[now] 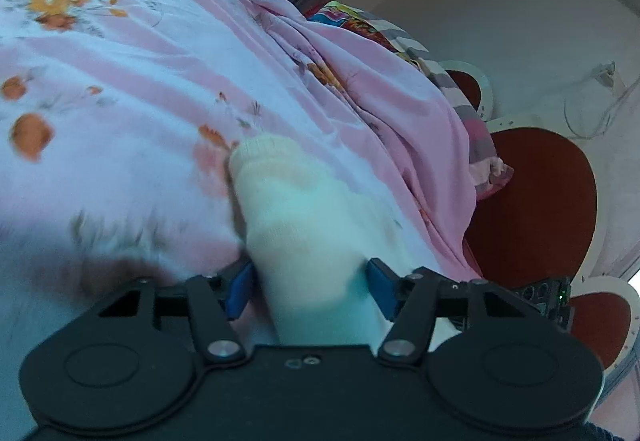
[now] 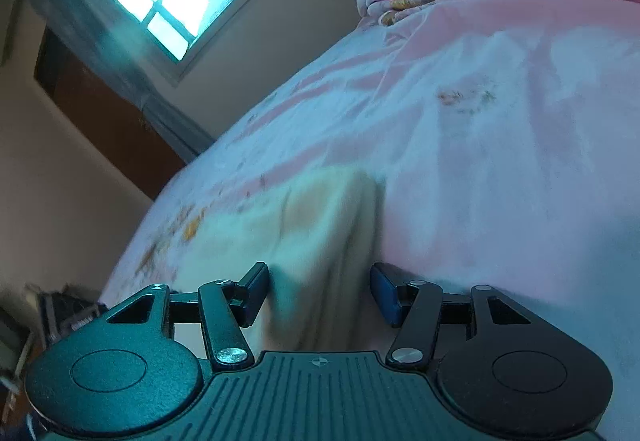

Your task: Fold small clothes

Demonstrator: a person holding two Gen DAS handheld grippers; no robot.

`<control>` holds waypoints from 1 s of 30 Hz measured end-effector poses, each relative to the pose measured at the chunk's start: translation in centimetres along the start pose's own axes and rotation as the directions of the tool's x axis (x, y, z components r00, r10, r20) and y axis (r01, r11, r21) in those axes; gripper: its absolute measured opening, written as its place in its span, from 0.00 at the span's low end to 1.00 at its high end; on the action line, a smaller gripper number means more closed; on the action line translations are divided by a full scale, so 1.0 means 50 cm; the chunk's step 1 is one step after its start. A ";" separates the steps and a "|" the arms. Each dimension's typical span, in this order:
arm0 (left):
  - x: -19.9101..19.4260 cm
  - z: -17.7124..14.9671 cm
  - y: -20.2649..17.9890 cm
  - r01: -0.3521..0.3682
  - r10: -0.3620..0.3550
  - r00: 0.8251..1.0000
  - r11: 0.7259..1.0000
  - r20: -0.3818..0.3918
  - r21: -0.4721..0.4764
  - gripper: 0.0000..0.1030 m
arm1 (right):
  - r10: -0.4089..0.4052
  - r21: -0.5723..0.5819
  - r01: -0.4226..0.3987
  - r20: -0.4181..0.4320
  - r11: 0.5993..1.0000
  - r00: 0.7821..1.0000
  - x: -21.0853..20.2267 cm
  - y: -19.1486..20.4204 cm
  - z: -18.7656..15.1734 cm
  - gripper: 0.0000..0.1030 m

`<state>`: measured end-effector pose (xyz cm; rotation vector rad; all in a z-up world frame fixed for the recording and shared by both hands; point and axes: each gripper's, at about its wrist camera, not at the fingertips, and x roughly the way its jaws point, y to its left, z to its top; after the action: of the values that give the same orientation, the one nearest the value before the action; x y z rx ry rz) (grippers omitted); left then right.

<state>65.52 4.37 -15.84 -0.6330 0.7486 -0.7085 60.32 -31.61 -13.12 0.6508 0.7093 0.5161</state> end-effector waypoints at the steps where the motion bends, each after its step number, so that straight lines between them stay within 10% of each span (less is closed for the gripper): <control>1: 0.009 0.008 0.005 0.007 -0.007 1.000 1.000 0.002 -0.006 0.57 | 0.006 0.016 -0.006 -0.006 1.000 1.000 0.011 -0.007 0.004 0.55; 3: 0.017 0.017 0.011 0.012 -0.012 1.000 1.000 0.014 -0.013 0.54 | 0.029 0.051 -0.028 -0.019 0.998 0.999 0.024 -0.021 0.011 0.55; 5: 0.018 0.018 0.001 -0.004 0.002 0.998 0.999 0.055 0.032 0.37 | 0.028 0.014 -0.028 0.002 1.000 1.000 0.018 -0.019 0.014 0.21; 9: -0.009 -0.001 -0.028 -0.059 0.029 0.983 0.984 0.180 0.166 0.32 | 0.029 -0.217 0.000 0.129 0.976 0.991 -0.018 0.041 -0.011 0.21; 13: 0.008 -0.001 -0.021 -0.184 0.160 0.971 0.974 0.176 0.130 0.46 | -0.108 -0.158 0.123 0.098 0.980 0.989 0.023 0.016 -0.019 0.23; 19: -0.059 -0.023 -0.022 -0.095 0.092 0.994 0.993 0.058 0.063 0.74 | -0.028 -0.004 0.028 0.001 1.000 1.000 -0.055 -0.003 -0.023 0.52; 30: -0.176 -0.198 -0.090 -0.027 0.037 0.991 0.996 -0.128 0.082 0.72 | 0.041 -0.017 -0.044 -0.157 0.999 0.987 -0.184 0.053 -0.185 0.52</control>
<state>51.63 5.77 -14.93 -0.5048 0.8442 -0.7512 47.03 -32.17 -12.75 0.6119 0.8382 0.6179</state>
